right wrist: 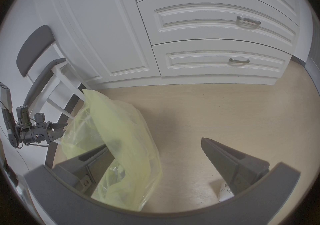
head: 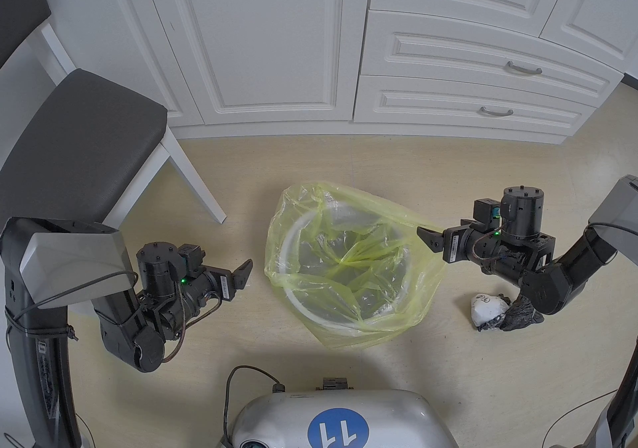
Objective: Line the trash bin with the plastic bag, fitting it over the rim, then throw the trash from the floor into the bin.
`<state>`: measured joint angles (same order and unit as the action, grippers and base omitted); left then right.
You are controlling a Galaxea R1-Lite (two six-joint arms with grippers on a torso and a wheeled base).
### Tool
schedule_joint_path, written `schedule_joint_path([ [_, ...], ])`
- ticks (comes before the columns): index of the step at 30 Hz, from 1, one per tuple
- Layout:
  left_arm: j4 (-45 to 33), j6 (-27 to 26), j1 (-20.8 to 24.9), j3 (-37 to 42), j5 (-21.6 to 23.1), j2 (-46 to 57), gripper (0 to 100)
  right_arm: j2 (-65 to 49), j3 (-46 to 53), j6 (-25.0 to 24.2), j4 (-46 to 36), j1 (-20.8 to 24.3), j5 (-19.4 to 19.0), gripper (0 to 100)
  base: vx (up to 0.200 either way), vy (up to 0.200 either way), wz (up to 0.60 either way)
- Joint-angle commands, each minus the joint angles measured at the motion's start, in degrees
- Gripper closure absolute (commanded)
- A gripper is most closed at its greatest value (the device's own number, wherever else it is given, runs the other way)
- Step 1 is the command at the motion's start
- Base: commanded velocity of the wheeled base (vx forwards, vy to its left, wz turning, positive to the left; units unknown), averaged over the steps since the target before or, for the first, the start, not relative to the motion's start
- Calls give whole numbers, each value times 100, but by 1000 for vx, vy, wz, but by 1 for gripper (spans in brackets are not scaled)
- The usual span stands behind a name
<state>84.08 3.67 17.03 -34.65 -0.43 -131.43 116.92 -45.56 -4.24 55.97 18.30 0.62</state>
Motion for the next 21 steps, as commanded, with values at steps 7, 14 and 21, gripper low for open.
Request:
schedule_joint_path([
  [7,302,37,90,116,8,609,0,-99,-147,-42,63,-72,8,0,0,0,0],
  [14,364,679,582,116,201,715,0,-90,-164,-42,81,-54,-1,0,0,0,0],
  [21,372,881,784,-86,324,-155,0,24,-190,-42,99,-2,-18,0,0,0,0],
])
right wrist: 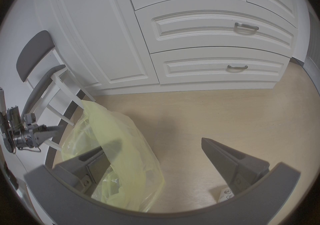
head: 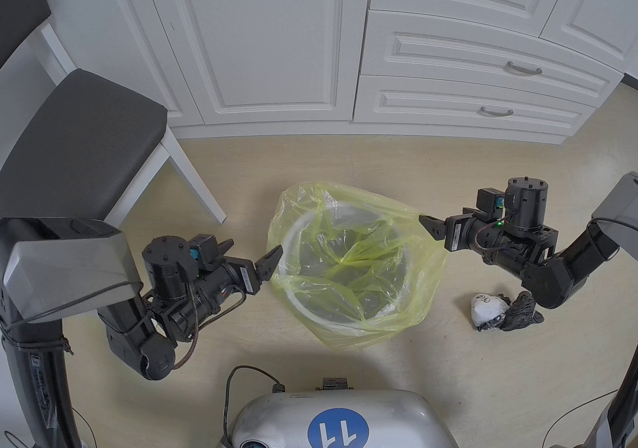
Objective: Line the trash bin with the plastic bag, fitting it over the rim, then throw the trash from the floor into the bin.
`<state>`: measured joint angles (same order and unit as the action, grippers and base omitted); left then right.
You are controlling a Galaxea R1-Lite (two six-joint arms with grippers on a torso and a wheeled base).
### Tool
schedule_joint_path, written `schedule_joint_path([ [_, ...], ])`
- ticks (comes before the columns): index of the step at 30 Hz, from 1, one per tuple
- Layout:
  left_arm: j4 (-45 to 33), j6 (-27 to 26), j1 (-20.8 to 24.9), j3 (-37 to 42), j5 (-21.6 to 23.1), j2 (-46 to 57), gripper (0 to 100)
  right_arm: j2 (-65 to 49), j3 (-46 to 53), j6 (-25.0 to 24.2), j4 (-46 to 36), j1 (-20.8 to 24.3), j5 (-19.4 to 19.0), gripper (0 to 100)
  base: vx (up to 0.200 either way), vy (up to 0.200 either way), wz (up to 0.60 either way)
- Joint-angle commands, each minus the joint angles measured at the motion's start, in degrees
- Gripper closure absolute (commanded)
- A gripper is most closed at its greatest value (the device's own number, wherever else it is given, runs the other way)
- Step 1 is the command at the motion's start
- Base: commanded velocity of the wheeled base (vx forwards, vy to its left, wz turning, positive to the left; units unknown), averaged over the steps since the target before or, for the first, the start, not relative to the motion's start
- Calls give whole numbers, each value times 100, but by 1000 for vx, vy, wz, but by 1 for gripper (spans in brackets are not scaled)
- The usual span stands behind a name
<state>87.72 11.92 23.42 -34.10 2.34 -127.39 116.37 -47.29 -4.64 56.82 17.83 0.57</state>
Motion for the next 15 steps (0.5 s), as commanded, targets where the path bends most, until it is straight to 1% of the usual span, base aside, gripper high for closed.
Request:
schedule_joint_path([
  [1,8,56,154,-194,47,-638,0,96,-17,-1,13,53,-13,0,0,0,0],
  [6,8,56,119,-624,47,-805,0,202,-53,-1,57,62,-5,0,0,0,0],
  [9,-1,100,31,-1266,-41,-1025,0,465,-176,-19,242,62,13,0,0,0,0],
  [11,-1,126,-48,-1503,-155,-1086,0,562,-246,-72,295,62,22,0,0,0,0],
  [15,-1,504,-118,-1802,-419,-1077,0,694,-387,-133,295,27,22,0,0,0,0],
])
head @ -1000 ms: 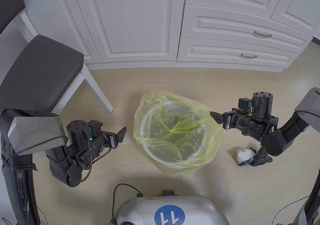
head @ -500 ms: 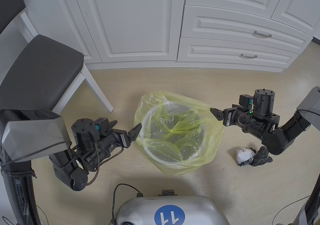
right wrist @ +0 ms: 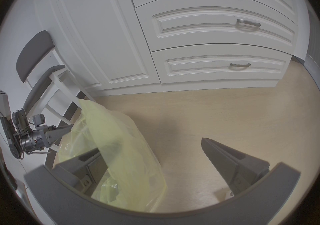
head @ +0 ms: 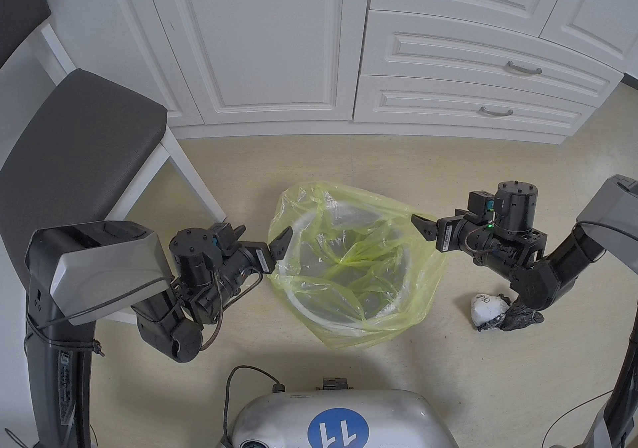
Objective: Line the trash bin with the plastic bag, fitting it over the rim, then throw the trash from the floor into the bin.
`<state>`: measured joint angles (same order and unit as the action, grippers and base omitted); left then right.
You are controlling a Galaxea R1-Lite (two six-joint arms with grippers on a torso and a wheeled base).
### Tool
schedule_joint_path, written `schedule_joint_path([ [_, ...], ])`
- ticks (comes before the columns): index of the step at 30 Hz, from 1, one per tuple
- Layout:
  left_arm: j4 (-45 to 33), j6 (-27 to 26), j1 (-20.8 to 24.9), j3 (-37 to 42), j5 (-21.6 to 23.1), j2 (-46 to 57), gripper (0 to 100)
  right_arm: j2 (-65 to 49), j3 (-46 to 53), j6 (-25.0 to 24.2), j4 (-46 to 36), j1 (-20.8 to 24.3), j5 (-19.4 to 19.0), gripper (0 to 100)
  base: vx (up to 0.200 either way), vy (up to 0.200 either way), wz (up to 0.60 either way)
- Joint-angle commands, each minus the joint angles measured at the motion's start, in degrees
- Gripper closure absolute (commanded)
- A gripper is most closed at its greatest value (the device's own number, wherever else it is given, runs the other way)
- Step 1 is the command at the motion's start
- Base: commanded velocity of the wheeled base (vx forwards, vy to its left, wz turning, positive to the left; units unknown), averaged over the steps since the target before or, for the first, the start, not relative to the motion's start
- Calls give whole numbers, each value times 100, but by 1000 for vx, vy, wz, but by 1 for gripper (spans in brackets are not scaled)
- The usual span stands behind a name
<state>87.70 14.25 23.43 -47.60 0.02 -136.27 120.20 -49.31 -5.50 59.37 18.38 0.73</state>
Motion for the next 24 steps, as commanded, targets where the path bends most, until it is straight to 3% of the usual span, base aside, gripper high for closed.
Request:
schedule_joint_path([
  [1,2,333,-128,-487,-205,-181,0,329,-202,-48,40,-37,6,0,0,0,0],
  [7,2,509,-269,-865,-275,-322,0,592,-492,-206,40,-81,15,0,0,0,0],
  [15,2,517,-286,-1383,-583,-796,0,1304,-1186,-936,541,-204,6,0,0,0,0],
  [24,-7,517,-427,-1752,-697,-1051,0,1937,-1634,-971,558,-265,6,0,0,0,0],
])
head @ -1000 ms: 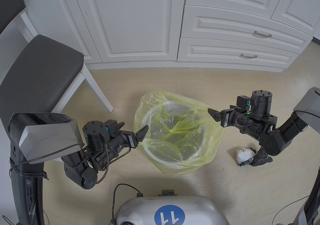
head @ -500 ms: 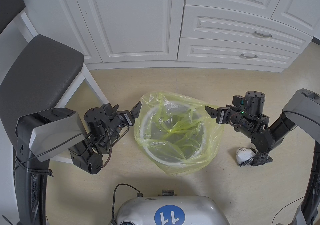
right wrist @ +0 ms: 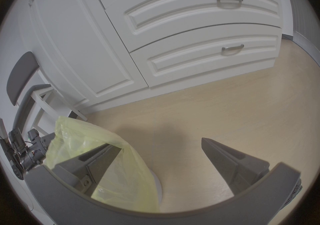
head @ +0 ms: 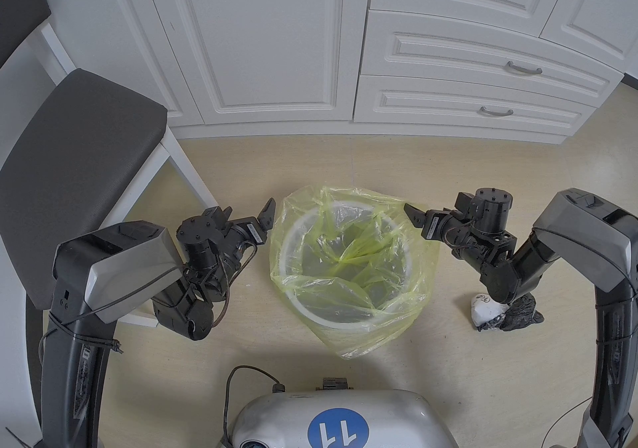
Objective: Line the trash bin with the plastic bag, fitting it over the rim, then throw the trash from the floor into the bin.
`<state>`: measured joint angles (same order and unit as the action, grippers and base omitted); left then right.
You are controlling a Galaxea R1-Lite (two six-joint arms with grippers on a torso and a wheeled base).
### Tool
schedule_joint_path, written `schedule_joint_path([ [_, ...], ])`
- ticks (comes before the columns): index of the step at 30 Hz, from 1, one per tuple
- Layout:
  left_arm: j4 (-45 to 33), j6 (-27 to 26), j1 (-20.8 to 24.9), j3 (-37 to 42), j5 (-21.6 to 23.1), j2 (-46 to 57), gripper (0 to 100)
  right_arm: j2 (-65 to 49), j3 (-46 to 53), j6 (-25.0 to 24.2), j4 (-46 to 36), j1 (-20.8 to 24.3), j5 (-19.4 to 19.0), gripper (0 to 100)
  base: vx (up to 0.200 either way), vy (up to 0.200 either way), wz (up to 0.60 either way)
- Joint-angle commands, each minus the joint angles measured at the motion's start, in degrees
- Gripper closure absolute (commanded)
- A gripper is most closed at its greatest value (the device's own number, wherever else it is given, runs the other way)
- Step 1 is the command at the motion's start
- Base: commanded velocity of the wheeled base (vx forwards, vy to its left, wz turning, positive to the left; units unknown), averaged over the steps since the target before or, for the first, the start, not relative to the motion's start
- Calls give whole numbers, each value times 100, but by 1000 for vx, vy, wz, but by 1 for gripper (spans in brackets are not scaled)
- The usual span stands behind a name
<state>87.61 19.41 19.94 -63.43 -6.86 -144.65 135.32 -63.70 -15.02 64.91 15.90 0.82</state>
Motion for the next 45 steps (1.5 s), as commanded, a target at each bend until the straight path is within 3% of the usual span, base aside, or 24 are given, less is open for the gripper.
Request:
schedule_joint_path([
  [1,1,2,-78,-179,-8,-212,0,434,-205,-19,4,-16,-3,0,0,0,0],
  [19,10,-16,-184,-205,-17,-195,0,487,-73,-1,-453,63,-3,0,0,0,0],
  [28,10,-34,-210,858,80,957,0,-691,595,-19,-480,63,-29,0,0,0,0],
  [30,19,-25,-324,1324,308,1378,0,-1034,991,-10,-445,71,-3,0,0,0,0],
  [32,10,37,-702,1931,1055,1923,0,-1491,1474,-27,-366,19,-90,0,0,0,0],
  [36,10,274,-1353,2766,2787,2442,0,-1754,1448,-27,-620,1,-108,0,0,0,0],
  [38,10,265,-1599,2977,3385,2477,0,-1921,1430,-36,-919,19,-108,0,0,0,0],
  [40,10,292,-1704,3056,3719,2416,0,-2062,1448,-71,-1218,-8,-73,0,0,0,0],
  [45,10,283,-1652,3064,3771,1994,0,-2202,1571,-414,-1341,-175,-11,0,0,0,0],
])
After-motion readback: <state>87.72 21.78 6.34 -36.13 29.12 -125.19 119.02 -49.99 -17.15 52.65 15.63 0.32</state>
